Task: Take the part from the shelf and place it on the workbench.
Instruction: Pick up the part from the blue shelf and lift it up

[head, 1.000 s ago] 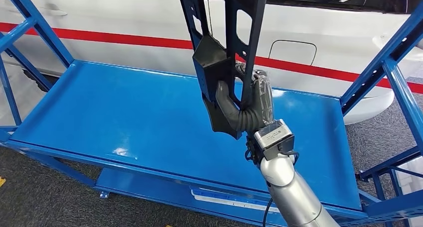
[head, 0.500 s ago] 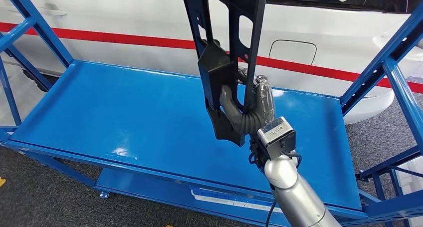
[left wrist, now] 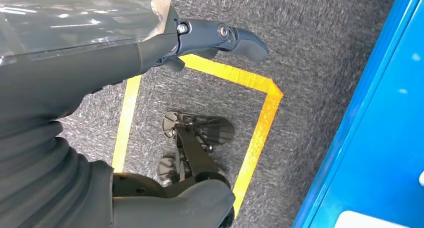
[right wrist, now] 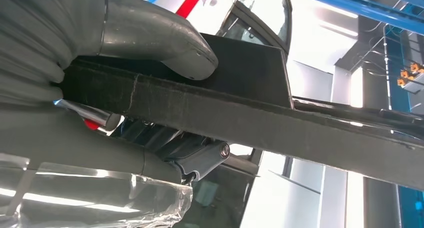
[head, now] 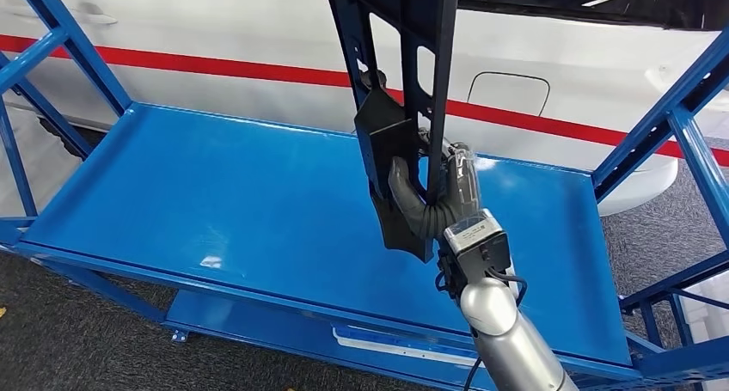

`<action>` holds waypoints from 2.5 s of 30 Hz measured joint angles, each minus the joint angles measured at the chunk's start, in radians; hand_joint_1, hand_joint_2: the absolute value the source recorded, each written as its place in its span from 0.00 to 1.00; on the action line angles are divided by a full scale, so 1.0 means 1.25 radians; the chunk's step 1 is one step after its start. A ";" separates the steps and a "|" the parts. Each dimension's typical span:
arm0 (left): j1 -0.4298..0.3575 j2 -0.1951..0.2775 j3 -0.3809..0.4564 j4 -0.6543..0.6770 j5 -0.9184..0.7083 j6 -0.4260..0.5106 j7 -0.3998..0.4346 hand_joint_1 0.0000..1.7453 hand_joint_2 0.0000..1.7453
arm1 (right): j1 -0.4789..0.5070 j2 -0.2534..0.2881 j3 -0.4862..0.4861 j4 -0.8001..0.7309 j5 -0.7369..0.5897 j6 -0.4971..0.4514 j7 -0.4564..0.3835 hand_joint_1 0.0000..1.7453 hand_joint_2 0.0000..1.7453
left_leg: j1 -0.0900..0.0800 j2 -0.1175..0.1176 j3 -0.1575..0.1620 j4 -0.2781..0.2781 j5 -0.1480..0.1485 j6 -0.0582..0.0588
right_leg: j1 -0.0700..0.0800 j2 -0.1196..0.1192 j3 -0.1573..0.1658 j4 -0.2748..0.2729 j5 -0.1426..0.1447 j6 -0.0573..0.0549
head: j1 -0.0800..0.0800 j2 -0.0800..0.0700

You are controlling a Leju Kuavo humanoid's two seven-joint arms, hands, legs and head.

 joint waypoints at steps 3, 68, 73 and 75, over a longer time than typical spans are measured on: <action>0.002 -0.003 0.000 0.000 0.000 0.002 0.000 0.00 1.00 | 0.011 0.000 -0.006 0.000 0.001 0.000 0.002 1.00 1.00 | 0.001 0.000 -0.001 0.001 -0.001 -0.001 | -0.004 0.000 -0.060 0.116 -0.033 0.006 | 0.000 0.000; -0.004 -0.011 0.014 0.000 -0.012 -0.007 -0.008 0.00 1.00 | 0.081 0.027 -0.060 -0.057 0.020 0.060 -0.096 1.00 1.00 | -0.003 0.007 -0.060 0.024 0.037 -0.009 | 0.002 -0.004 0.098 -0.041 -0.013 0.024 | 0.000 0.000; -0.004 -0.010 0.015 0.000 -0.012 -0.007 -0.009 0.00 1.00 | 0.080 0.029 -0.061 -0.058 0.021 0.061 -0.096 1.00 1.00 | -0.003 0.004 -0.075 0.031 0.056 -0.030 | 0.004 -0.003 0.131 -0.124 -0.002 0.003 | 0.000 0.000; -0.003 -0.010 0.015 0.000 -0.012 -0.006 -0.009 0.00 1.00 | 0.080 0.032 -0.061 -0.057 0.021 0.063 -0.096 1.00 1.00 | 0.001 0.003 -0.091 0.069 0.003 -0.040 | -0.004 -0.005 0.119 -0.125 0.015 -0.014 | -0.001 0.000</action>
